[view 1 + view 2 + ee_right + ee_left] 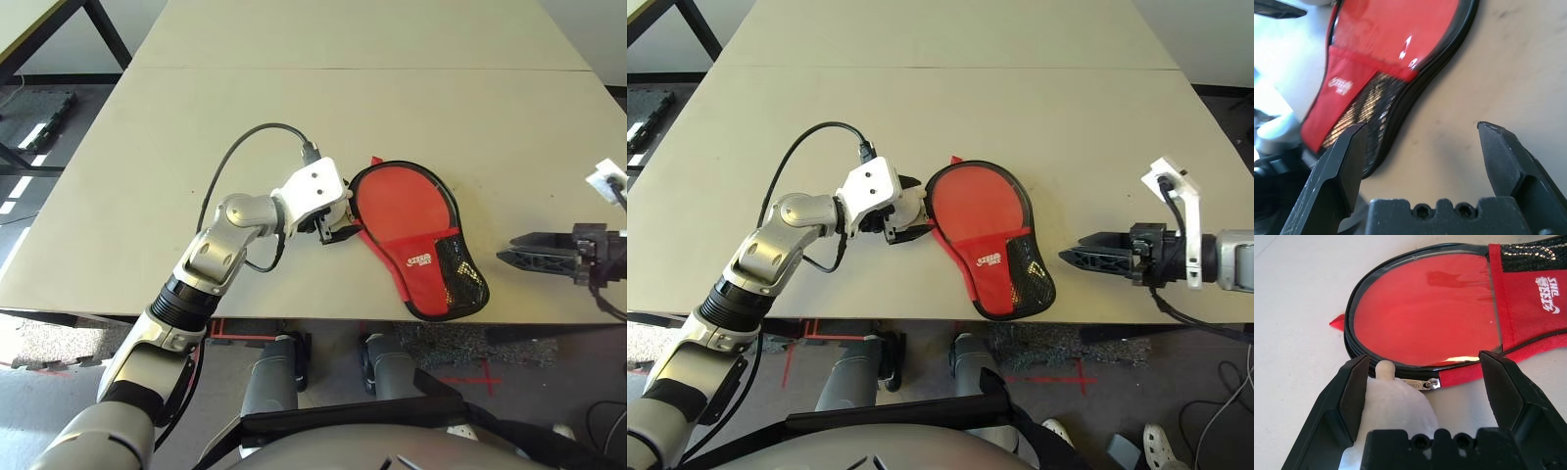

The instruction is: Store the ping-pong paddle in its case and zip it.

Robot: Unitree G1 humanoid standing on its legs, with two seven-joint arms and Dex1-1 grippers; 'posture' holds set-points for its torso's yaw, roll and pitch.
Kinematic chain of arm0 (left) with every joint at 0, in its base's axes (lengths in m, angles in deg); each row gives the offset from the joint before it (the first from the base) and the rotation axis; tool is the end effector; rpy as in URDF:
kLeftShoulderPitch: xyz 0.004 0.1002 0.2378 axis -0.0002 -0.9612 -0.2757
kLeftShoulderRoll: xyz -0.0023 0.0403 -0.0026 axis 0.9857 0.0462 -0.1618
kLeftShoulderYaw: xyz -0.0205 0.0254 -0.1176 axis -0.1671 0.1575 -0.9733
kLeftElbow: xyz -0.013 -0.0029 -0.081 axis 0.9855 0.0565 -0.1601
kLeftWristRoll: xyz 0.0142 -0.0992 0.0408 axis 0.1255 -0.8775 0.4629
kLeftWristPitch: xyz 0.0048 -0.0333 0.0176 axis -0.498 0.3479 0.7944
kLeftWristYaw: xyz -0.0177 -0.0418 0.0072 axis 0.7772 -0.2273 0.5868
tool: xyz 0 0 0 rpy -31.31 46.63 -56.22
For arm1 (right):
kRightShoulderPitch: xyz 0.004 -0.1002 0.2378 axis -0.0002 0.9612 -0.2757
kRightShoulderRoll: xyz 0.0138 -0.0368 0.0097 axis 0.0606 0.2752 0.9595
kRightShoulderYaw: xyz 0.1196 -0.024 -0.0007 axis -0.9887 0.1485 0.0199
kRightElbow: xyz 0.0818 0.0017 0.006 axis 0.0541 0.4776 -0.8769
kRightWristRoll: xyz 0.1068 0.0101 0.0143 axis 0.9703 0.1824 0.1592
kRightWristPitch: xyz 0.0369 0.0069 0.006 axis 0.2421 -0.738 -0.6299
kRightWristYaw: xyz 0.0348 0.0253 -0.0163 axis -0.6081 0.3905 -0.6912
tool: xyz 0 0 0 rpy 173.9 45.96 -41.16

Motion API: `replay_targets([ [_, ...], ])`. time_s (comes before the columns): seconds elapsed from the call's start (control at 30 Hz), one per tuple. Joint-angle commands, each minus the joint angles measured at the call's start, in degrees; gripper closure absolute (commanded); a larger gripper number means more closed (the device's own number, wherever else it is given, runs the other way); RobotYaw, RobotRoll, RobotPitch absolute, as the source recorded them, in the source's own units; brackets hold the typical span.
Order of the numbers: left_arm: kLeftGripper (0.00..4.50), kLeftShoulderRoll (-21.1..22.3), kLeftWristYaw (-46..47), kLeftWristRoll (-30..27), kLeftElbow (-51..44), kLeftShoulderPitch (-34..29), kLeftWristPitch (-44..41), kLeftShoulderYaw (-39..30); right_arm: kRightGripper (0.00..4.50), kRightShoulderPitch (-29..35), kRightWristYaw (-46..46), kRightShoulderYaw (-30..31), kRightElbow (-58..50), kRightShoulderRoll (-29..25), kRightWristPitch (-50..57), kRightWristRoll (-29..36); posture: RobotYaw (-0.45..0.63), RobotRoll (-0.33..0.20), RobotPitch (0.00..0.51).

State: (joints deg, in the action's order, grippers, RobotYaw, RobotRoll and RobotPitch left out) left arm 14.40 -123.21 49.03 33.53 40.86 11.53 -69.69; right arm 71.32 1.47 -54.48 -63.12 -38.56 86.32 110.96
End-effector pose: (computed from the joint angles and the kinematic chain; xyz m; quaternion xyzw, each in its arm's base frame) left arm 0.2924 0.1335 0.1402 0.2419 0.0370 -0.5316 0.8109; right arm 0.2321 -0.3623 0.1885 -0.0175 0.2948 0.3840 0.8748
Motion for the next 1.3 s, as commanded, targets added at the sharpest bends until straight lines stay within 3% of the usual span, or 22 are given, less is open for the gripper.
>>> replay_targets([
  [0.03,0.0,0.31,-0.55,0.47,-0.34,-0.33,-0.68,0.68,0.04,-7.89,1.02,3.91,7.49,4.73,-14.17,-6.33,-0.08,0.0,0.193],
  [0.2,0.0,0.96,-0.9,0.3,-1.16,-0.03,-1.3,0.28,0.04,-19.45,4.72,11.88,17.05,10.0,-23.36,-14.26,-0.06,0.0,0.193],
  [0.47,0.0,1.72,-0.5,0.13,-2.74,-0.22,-2.46,-0.18,0.04,-28.01,9.56,17.46,29.9,15.52,-32.9,-21.9,-0.03,0.0,0.197],
  [0.67,0.0,2.96,-0.48,-0.48,-6.68,3.12,-6.12,-1.83,0.04,-28.76,11.02,19.58,35.18,19.76,-36.68,-25.71,-0.02,0.0,0.197],
  [0.9,0.0,7.24,-2.05,-1.08,-8.72,8.18,-11.65,-3.93,0.04,-28.54,10.35,20.54,39.72,22.67,-40.48,-28.81,-0.01,0.0,0.194],
  [1.13,0.0,15.93,-6.72,0.39,-9.26,7.06,-17.81,-1.02,0.04,-28.03,9.12,20.42,41.32,24.04,-41.91,-30.17,-0.01,0.0,0.19],
  [1.3,0.0,16.43,-6.95,-0.28,-10.05,5.91,-21.62,0.69,0.04,-27.99,8.54,20.13,41.86,24.23,-42.46,-30.65,-0.01,0.0,0.194],
])
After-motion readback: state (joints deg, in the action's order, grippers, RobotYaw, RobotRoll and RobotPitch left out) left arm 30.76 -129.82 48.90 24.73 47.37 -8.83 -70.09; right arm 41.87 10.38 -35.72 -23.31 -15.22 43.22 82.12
